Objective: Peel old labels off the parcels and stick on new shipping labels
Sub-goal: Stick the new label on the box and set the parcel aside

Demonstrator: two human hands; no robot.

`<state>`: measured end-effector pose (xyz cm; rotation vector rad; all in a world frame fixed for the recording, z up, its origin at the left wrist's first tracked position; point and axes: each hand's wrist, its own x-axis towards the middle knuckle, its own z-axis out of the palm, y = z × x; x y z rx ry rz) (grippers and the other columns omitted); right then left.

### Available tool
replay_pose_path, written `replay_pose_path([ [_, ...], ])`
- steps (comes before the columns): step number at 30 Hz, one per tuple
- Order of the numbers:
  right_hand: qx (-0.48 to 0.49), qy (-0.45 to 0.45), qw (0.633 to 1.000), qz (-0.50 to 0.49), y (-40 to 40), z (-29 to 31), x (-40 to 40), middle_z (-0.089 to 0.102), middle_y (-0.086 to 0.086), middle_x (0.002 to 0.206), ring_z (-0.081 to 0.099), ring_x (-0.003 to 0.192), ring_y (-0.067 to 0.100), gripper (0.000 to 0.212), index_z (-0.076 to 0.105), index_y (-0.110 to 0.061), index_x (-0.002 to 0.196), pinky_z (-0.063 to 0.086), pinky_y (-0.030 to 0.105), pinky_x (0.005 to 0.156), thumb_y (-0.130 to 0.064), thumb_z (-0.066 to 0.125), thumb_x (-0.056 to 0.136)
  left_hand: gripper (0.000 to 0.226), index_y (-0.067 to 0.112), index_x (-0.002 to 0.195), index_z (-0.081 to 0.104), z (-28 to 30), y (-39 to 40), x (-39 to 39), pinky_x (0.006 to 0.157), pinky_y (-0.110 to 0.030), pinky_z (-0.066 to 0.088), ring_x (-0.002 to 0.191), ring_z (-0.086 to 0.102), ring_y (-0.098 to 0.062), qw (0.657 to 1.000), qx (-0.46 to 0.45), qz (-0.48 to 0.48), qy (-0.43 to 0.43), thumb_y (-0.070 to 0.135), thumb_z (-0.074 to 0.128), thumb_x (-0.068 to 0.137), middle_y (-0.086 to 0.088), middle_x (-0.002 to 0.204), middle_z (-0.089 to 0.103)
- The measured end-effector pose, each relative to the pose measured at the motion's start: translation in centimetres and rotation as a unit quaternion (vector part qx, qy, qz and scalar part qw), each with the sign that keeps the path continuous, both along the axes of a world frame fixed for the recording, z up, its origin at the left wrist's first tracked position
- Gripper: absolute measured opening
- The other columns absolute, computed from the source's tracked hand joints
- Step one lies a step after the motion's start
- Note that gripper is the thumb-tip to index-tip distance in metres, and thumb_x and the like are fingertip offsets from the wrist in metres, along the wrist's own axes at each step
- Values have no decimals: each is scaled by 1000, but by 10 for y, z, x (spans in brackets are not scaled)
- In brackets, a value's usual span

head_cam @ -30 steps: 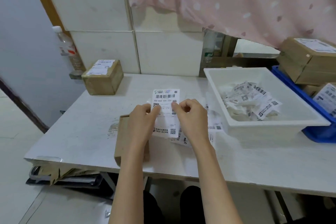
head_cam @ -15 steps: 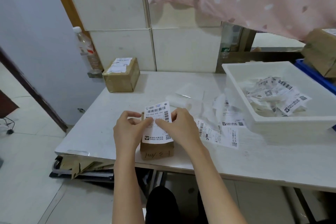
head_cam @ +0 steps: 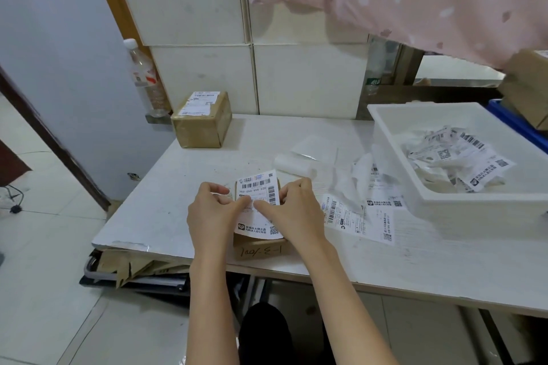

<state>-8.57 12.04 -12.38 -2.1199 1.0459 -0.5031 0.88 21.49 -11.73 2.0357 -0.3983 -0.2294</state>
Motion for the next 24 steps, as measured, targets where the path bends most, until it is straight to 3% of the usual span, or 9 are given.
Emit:
replay_pose_path([
  [3,-12,23,1000,2,1,2,-1,41,-7,105,54,96,15,46,49,-19,86,40,28,69,-57,72,75,37,14,100,55,0,-2,1,48,-20,33,67,59,-8,1000,25,-1,9,24,80,75,-2,85,65],
  [10,-51,74,996,-4,-1,6,0,45,-5,107,56,96,16,50,51,-22,86,45,30,72,-66,69,72,43,16,98,56,-2,3,7,60,-30,35,71,51,-5,997,64,24,46,39,82,73,10,82,56],
  [13,-59,86,995,0,-2,7,0,46,-5,107,57,92,17,53,51,-21,87,43,31,73,-69,68,71,46,17,107,53,-4,3,7,59,-29,37,73,52,-5,998,40,-1,48,34,81,75,4,91,59],
  [17,-30,54,998,-8,-2,5,-4,48,-8,103,59,86,14,50,54,-23,89,40,29,68,-67,70,70,58,31,133,46,-10,0,1,68,-24,44,91,57,-6,994,-36,-95,40,25,72,81,11,129,49],
  [21,-12,44,999,-13,-6,6,-11,51,-8,98,57,82,13,48,54,-21,87,39,29,64,-62,72,69,65,38,148,34,-10,-7,-9,66,-18,42,85,57,-2,987,-39,-147,47,19,60,91,17,131,47],
  [24,8,14,1000,-22,-12,5,-17,54,-7,91,57,78,14,49,50,-20,78,43,31,62,-58,77,65,61,33,146,36,-8,-16,-14,68,-22,44,84,57,-4,986,-32,-153,58,22,58,91,13,128,50],
])
